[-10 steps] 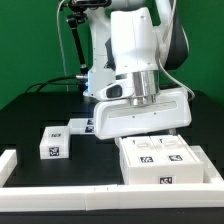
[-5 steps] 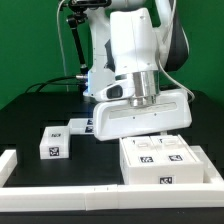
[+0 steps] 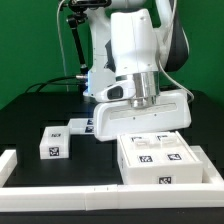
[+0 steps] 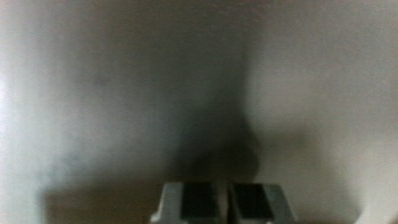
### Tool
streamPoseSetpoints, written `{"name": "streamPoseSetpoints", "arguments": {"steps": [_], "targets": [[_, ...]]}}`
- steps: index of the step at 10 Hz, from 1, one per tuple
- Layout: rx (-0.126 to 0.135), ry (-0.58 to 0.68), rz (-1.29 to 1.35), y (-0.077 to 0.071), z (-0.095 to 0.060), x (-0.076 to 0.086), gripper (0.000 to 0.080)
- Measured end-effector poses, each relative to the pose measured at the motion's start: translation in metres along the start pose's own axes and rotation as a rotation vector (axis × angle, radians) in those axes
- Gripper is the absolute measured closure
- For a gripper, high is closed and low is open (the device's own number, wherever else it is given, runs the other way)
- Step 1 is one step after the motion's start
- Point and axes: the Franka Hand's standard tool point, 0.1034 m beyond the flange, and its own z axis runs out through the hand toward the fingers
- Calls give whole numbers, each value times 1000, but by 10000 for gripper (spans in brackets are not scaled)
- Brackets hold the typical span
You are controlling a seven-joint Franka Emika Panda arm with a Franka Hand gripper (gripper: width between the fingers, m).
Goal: Assemble cabinet
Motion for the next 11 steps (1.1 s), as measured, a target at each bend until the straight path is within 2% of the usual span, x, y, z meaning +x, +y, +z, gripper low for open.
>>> {"name": "streamPoseSetpoints", "arguments": {"steps": [2,3,5,7,11], "targets": [[-1,0,-8,1,-2,0,796],[-2,-4,-16,1,-9,0,796],[-6,-9,-41,-1,-34,3,798],[-9,0,-67,-8,-63,15,798],[-19,10,-77,-6,-92,33,798]]}}
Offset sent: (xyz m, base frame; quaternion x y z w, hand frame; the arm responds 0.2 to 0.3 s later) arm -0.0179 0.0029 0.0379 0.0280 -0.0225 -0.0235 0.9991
